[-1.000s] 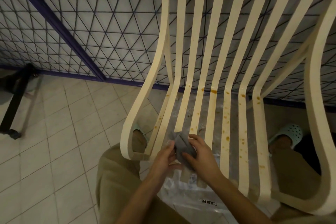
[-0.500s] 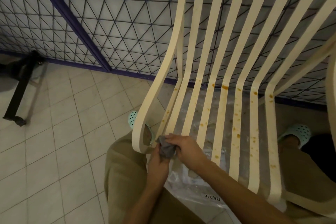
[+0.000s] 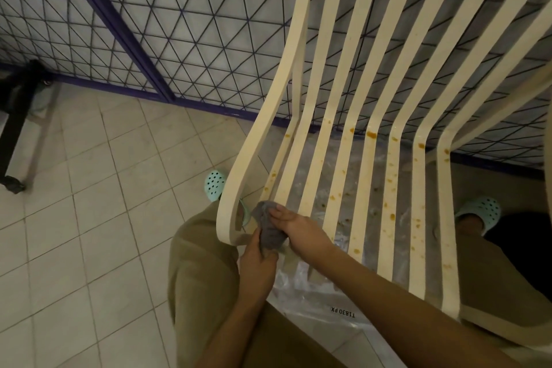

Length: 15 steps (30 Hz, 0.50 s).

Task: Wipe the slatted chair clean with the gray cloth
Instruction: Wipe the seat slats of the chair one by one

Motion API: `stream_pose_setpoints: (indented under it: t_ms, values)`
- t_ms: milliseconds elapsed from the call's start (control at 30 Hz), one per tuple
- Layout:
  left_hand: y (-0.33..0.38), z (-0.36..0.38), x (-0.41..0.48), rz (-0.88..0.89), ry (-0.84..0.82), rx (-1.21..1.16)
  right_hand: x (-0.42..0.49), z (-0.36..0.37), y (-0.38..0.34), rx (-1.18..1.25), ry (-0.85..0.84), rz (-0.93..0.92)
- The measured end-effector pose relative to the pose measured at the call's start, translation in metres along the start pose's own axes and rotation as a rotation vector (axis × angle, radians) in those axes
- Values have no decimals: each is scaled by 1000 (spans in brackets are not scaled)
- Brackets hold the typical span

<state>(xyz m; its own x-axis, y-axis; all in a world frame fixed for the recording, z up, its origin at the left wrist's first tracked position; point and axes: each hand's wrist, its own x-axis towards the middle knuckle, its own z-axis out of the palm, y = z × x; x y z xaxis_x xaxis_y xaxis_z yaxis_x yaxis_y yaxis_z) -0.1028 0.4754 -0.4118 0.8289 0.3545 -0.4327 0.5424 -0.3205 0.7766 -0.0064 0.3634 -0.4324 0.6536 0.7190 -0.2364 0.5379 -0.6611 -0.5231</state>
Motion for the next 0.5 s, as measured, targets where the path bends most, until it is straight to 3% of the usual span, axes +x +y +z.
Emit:
stream_pose_setpoints:
  t_ms: [367,500]
  values:
    - [-1,0,1,4,-34,-103,-32,52,-13,-45,185,-62]
    - [0,-2,-1,-3,-57,-165,-31,47,6,-60,157,-125]
